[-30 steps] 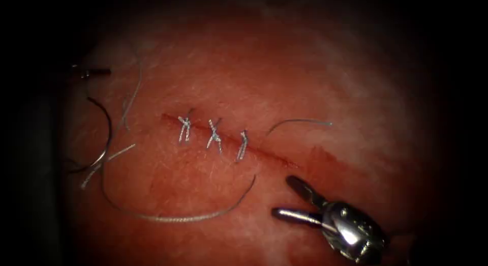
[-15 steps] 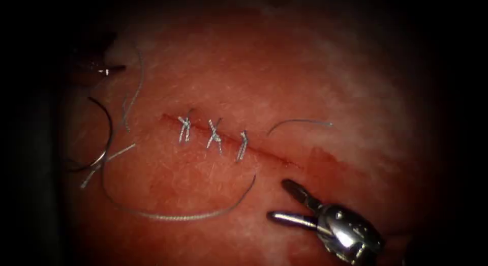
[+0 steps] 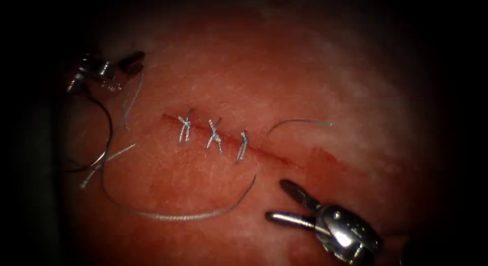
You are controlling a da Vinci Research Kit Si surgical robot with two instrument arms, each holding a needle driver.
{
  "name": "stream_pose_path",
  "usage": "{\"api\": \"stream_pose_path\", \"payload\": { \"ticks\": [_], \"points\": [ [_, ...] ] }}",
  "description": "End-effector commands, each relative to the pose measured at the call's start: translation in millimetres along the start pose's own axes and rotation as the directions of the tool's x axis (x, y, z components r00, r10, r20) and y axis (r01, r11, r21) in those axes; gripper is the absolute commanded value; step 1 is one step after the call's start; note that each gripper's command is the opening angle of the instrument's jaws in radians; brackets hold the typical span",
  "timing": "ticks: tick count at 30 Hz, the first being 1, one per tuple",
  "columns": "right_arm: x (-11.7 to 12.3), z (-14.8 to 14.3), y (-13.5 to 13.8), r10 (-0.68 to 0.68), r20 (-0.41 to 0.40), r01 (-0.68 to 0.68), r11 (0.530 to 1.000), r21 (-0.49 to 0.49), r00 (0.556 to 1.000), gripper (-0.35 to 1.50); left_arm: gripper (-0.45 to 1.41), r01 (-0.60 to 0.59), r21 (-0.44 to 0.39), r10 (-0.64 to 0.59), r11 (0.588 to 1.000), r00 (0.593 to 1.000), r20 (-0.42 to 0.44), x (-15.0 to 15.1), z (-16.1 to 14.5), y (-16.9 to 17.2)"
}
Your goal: Wound Closure
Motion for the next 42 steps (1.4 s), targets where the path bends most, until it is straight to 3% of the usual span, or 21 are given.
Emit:
{"api": "stream_pose_path", "payload": {
  "ticks": [1,12,20,27,29,35,39,40,42],
  "points": [
    [-1.2,0.2,-1.1,0.007,0.002,-0.007,1.0,0.002,1.0,1.11,-0.05,0.003,-0.002,-0.003,1.0,1.0,-0.003,0.6,0.2,1.1],
    [-1.2,0.4,-1.1,0.007,0.004,-0.007,1.0,0.0,1.0,1.11,0.09,-0.026,-0.012,0.026,1.0,1.0,0.004,1.3,0.7,3.5],
    [-1.2,0.7,-1.2,0.007,-0.002,-0.007,1.0,0.002,1.0,1.11,0.09,-0.071,-0.052,0.065,0.996,0.993,-0.099,2.2,0.5,4.8],
    [-1.2,0.7,-1.1,0.006,-0.002,-0.006,1.0,0.002,1.0,1.11,0.12,-0.094,-0.061,0.08,0.994,0.977,-0.2,5.1,-0.1,5.2],
    [-1.2,0.7,-1.1,0.006,-0.002,-0.006,1.0,0.002,1.0,1.11,0.02,-0.121,-0.076,0.103,0.99,0.973,-0.208,5.6,-0.2,5.4],
    [-1.2,0.7,-1.1,0.006,-0.002,-0.006,1.0,0.002,1.0,1.11,-0.01,-0.135,-0.093,0.113,0.986,0.971,-0.212,5.1,-0.1,5.8],
    [-1.2,0.7,-1.1,0.006,-0.002,-0.006,1.0,0.002,1.0,1.11,0.04,-0.139,-0.091,0.117,0.986,0.969,-0.217,4.5,-0.5,6.2],
    [-1.2,0.7,-1.1,0.006,-0.002,-0.006,1.0,0.002,1.0,1.11,0.17,-0.142,-0.09,0.119,0.986,0.968,-0.22,4.1,-1.0,6.5],
    [-1.2,0.7,-1.1,0.006,-0.002,-0.006,1.0,0.003,1.0,1.11,0.24,-0.145,-0.089,0.122,0.985,0.968,-0.221,3.8,-2.1,7.2]
  ]
}}
